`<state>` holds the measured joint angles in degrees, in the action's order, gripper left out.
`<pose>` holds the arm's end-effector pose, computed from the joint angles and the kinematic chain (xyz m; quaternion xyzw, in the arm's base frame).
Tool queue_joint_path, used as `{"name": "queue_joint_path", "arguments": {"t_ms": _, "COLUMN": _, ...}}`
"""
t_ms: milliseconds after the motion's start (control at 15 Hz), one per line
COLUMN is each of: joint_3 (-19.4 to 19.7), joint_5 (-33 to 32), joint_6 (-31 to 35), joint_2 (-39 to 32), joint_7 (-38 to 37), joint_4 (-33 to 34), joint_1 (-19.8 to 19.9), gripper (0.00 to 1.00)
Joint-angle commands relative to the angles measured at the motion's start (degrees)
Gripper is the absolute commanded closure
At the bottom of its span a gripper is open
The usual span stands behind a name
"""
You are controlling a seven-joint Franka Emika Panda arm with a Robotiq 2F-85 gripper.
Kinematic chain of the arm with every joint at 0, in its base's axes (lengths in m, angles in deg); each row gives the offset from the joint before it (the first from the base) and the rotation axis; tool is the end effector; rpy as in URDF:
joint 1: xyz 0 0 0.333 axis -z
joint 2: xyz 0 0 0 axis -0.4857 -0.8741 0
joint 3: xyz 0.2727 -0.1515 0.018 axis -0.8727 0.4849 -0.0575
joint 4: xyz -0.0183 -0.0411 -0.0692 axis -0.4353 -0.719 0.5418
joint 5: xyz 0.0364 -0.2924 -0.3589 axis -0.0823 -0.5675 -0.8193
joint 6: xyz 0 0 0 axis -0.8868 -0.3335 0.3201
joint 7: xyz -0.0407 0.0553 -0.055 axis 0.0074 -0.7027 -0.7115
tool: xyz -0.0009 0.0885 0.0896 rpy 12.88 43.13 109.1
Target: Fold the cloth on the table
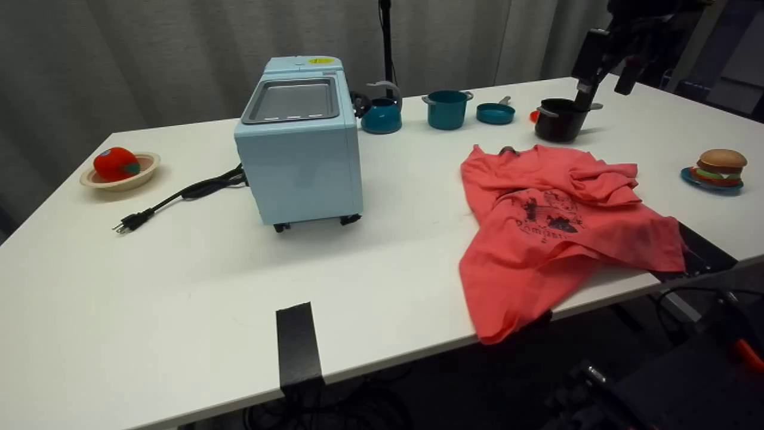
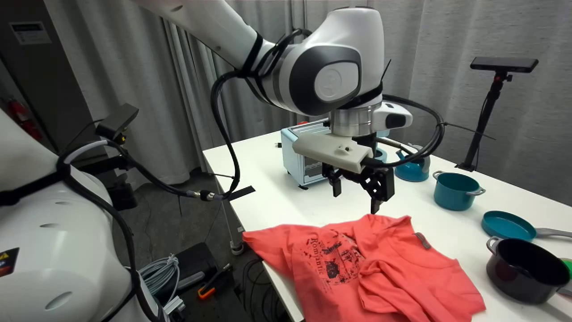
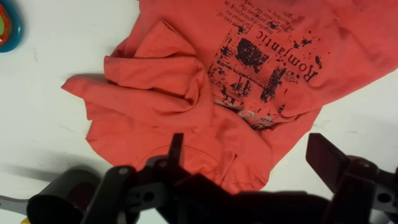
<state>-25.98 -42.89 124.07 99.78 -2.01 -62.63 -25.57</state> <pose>0.5001 -0.0918 0.3024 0.9977 0.0479 0.0352 0.0316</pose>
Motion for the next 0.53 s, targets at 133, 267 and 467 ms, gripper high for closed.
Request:
{"name": "queue_joint_path", "arguments": {"t_ms": 133, "joint_3": -3.92, "joint_5": 2.4, "joint_6": 0.78, "joint_2": -6.57, "joint_7": 0.87, "joint_4": 1.87, "joint_1": -3.35, "gripper": 0.0}}
{"name": "queue_joint_path", "arguments": {"t_ms": 267, "joint_3": -5.42, "joint_5": 2.82, "joint_6": 1.76, "joint_2": -9.19, "joint_7": 1.02, "joint_4": 2.18, "joint_1": -4.42, "gripper": 0.0}}
{"name": "queue_joint_path", "arguments": {"t_ms": 467, "joint_3": -7.54, "joint_5": 3.87, "joint_6": 3.51, "joint_2": -13.29, "joint_7": 1.42, "joint_4": 2.48, "joint_1": -5.82, "gripper": 0.0}}
